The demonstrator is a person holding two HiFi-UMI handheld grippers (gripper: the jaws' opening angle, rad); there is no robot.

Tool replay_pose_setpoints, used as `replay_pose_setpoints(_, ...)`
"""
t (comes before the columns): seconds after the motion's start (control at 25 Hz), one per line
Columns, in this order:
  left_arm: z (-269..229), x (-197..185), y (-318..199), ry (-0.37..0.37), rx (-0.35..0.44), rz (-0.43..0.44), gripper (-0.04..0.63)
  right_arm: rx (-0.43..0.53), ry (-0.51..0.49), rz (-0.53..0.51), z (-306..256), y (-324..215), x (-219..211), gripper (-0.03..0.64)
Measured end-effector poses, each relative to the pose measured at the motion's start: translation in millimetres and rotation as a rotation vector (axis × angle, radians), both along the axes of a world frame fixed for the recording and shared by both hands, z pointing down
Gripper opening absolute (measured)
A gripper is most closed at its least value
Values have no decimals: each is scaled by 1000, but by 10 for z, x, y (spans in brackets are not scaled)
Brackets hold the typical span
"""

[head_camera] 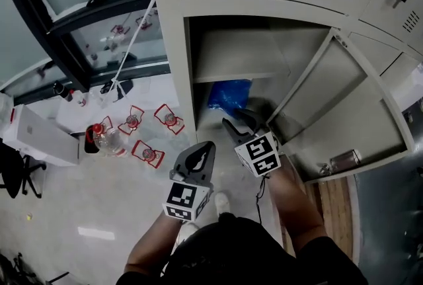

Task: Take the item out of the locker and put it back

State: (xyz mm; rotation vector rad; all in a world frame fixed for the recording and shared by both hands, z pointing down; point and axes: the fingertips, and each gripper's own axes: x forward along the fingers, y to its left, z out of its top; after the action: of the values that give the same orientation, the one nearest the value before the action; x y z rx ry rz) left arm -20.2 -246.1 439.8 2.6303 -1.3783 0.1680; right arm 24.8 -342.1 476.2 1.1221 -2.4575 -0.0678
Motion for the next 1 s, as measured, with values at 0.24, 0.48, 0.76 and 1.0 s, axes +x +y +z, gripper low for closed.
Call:
replay_pose_setpoints(0.24, 77, 11, -106, -2, -13, -20, 5, -33, 85, -27, 272, -220, -41, 161)
replay_pose_setpoints(0.48, 148, 5, -163, -6, -34, -34, 5, -31, 203, -38, 481, -381, -59, 172)
replay_pose_setpoints(0.76, 182, -75, -188, -12, -31, -55, 5, -11, 306, -47, 626, -484, -108, 169)
replay_pose_setpoints(1.0, 187, -154, -166, -13, -34, -68, 5, -19, 316, -23, 660, -514, -111, 85)
